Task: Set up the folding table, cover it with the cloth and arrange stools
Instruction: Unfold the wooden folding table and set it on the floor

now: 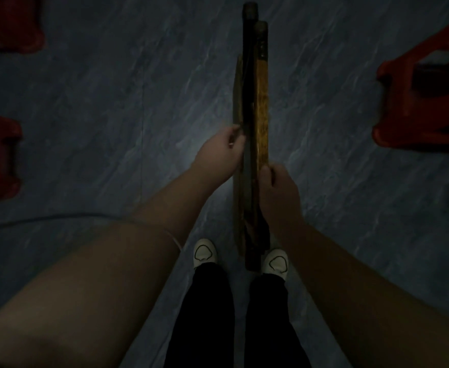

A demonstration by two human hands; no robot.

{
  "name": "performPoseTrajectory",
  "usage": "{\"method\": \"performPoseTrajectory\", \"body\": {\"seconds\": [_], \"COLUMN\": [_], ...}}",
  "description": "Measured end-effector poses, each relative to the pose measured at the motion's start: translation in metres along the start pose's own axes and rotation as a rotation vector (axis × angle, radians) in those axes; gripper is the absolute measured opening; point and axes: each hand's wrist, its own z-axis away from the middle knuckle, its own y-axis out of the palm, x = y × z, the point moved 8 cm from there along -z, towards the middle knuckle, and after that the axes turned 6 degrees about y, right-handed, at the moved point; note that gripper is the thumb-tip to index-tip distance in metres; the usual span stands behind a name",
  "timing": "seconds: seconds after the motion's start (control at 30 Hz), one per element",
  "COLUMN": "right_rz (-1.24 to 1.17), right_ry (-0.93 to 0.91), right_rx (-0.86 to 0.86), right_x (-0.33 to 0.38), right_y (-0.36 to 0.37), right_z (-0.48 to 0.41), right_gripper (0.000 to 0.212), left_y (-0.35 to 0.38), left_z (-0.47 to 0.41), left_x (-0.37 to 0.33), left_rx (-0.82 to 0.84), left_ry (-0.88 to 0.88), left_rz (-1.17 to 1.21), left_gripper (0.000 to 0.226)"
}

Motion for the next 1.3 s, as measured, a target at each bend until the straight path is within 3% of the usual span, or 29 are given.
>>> {"method": "performPoseTrajectory", "body": {"seconds": [0.13, 0.23, 0.4, 0.5, 0.67, 1.07, 1.3], "right_rz": [0.027, 0.064, 0.332, 0.550, 0.708, 0.693, 0.621], "right_ry": [-0.025, -0.083, -0.282, -0.403, -0.381, -0.421, -0.419], "right_rx": [0.053, 0.099, 0.098, 0.038, 0.042, -0.029, -0.083], "right_x": [-0.010, -0.017, -0.039, -0.066, -0.113, -0.153, -0.161], "right_y": [-0.011, -0.016, -0.036, -0.048, -0.052, -0.045, -0.055], "right_z": [0.007, 0.017, 0.043, 0.064, 0.110, 0.265, 0.287], "right_gripper": [0.025, 0.031, 0.044, 0.052, 0.061, 0.066, 0.064], "left_y": [0.012, 0.025, 0.048, 0.061, 0.075, 0.070, 0.072], "left_z": [0.041, 0.074, 0.133, 0.172, 0.230, 0.367, 0.387], "left_x": [0.015, 0.023, 0.047, 0.060, 0.071, 0.073, 0.069], "left_rx": [0.075, 0.127, 0.190, 0.194, 0.148, -0.021, -0.025], "left_ry": [0.086, 0.169, 0.114, 0.089, 0.072, 0.187, 0.198], "left_rz": [-0.189, -0.459, -0.756, -0.783, -0.742, -0.734, -0.691], "left_gripper": [0.046, 0.056, 0.067, 0.068, 0.067, 0.069, 0.067]}}
